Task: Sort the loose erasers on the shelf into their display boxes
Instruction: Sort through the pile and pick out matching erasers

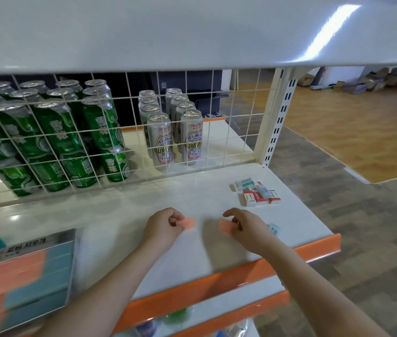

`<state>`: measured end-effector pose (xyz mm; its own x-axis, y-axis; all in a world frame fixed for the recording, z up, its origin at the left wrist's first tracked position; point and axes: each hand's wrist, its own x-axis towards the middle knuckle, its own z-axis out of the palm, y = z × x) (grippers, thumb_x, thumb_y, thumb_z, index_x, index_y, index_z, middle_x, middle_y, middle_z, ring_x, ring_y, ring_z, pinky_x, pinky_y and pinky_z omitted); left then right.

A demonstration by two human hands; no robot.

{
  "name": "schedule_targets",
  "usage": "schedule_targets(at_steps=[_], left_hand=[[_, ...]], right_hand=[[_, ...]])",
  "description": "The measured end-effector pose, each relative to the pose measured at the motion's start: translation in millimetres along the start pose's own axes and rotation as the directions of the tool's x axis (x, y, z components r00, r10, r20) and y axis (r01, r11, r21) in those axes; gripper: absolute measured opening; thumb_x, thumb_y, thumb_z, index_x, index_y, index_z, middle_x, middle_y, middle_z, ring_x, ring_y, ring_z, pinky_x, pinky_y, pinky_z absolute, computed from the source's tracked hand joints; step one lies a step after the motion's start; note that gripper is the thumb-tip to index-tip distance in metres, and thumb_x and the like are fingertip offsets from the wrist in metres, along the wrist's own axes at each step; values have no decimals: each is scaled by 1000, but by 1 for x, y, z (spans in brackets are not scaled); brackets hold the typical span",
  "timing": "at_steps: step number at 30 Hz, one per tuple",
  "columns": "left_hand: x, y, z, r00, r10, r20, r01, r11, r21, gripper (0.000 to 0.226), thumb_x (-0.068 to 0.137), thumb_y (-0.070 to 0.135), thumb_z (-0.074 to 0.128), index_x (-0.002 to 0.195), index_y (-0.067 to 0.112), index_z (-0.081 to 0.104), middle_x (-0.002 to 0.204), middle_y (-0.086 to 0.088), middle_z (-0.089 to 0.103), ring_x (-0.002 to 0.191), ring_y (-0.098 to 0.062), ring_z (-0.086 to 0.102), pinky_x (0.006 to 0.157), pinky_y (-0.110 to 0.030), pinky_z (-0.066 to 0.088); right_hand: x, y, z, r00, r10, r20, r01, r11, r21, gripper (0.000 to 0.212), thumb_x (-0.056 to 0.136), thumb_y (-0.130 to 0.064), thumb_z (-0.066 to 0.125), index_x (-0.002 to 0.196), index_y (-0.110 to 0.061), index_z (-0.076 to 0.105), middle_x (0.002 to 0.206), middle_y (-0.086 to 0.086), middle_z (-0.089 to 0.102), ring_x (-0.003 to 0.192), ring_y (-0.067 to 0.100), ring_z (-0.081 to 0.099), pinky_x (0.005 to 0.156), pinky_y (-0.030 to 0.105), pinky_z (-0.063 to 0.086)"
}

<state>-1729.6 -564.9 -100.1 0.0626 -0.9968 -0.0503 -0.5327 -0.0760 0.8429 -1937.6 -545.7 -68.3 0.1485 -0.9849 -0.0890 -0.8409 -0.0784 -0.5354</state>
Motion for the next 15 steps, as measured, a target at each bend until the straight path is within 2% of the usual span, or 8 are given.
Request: schedule_targets(at_steps=[3, 6, 8, 11, 13, 15], left_hand=[[-8, -4, -4, 1000, 23, 2, -23, 1000, -13, 33, 77, -3, 67, 65, 27, 57, 70, 0, 61, 66, -17, 54, 60, -21, 41], [-14, -6, -9, 999, 40, -6, -40, 999, 5, 38, 77, -6, 62, 66, 30, 57, 69, 3, 61, 65, -15, 54, 61, -22, 42], [-17, -7, -11, 999, 48, -5, -48, 999, 18, 39, 77, -6, 61, 66, 32, 57, 70, 4, 61, 66, -15, 55, 62, -23, 42], [-22, -9, -14, 999, 45, 5, -45, 997, 57, 38, 78, -4, 61, 67, 32, 56, 72, 5, 60, 69, -16, 55, 63, -23, 42], [-24, -9, -16, 999, 46, 11, -47, 996, 80, 37, 78, -5, 60, 68, 31, 56, 71, 6, 59, 70, -16, 55, 65, -23, 43], [-26, -9, -17, 999, 45, 21, -47, 993, 106, 30, 79, -5, 58, 75, 24, 60, 75, 4, 59, 70, -15, 53, 65, -20, 42]], right_hand=[[3, -6, 3, 997, -51, 63, 57, 994, -91, 44, 90, -9, 43, 131, -25, 48, 112, 10, 52, 105, 25, 53, 84, 27, 40], [4, -12, 7, 997, -75, 20, 76, 994, -75, 30, 91, -14, 45, 118, -21, 57, 94, 5, 51, 83, 20, 52, 65, 24, 38], [4, -16, 8, 994, -72, -79, 74, 997, 19, 20, 87, -14, 50, 104, -17, 61, 82, 1, 55, 72, 17, 50, 55, 18, 35], [0, -24, 13, 981, -20, -192, 69, 964, 255, 8, 83, -10, 58, 86, -17, 56, 80, -1, 60, 71, 16, 56, 63, 22, 43], [-4, -25, 17, 979, 5, -205, 71, 930, 361, 15, 84, -8, 59, 83, -21, 52, 79, -5, 59, 67, 10, 56, 58, 13, 41], [-9, -24, 21, 982, 26, -185, 47, 923, 382, 19, 86, -6, 56, 92, -24, 54, 77, -9, 57, 66, 8, 56, 54, 9, 39]])
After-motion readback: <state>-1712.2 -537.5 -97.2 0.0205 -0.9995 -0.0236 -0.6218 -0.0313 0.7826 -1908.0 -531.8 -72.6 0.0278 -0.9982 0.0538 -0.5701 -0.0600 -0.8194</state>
